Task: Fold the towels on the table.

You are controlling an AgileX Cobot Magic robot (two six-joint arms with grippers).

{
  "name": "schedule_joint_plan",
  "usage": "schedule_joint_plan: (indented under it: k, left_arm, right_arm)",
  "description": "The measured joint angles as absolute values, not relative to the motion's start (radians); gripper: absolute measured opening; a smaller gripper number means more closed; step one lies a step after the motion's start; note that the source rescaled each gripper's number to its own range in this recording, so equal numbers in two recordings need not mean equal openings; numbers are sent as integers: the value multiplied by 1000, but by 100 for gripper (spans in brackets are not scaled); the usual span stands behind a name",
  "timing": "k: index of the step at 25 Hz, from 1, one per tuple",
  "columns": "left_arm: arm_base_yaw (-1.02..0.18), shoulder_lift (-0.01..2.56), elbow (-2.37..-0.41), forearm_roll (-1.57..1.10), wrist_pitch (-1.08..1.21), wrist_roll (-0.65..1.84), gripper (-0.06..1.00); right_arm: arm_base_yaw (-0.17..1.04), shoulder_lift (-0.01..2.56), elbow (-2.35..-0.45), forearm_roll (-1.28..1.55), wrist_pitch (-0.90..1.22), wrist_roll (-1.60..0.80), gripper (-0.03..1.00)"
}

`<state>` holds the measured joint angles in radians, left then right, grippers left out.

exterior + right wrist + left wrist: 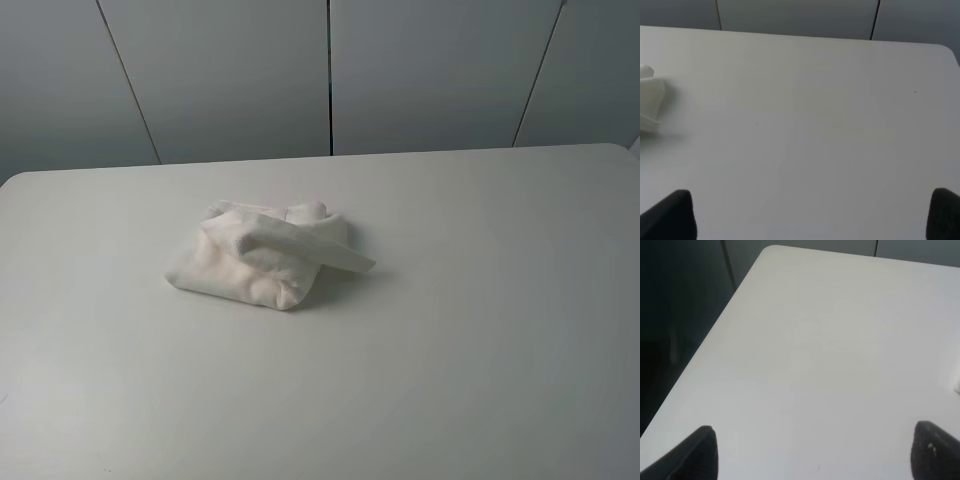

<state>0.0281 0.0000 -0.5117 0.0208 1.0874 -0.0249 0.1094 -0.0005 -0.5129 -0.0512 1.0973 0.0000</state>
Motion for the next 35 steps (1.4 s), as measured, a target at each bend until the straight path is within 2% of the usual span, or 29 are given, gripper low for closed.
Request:
schedule_joint_plan:
  k: [7, 14, 35]
  left_arm:
    - [20, 0, -512, 19, 1087, -23, 100]
    - [-100, 0, -512, 21, 1087, -23, 100]
    - [-102, 0, -512, 21, 1087, -23, 100]
  right_arm:
    - [109, 0, -513, -59, 1097, 0, 100]
    - [109, 0, -513, -59, 1097, 0, 100]
    - [109, 0, -513, -59, 1097, 0, 100]
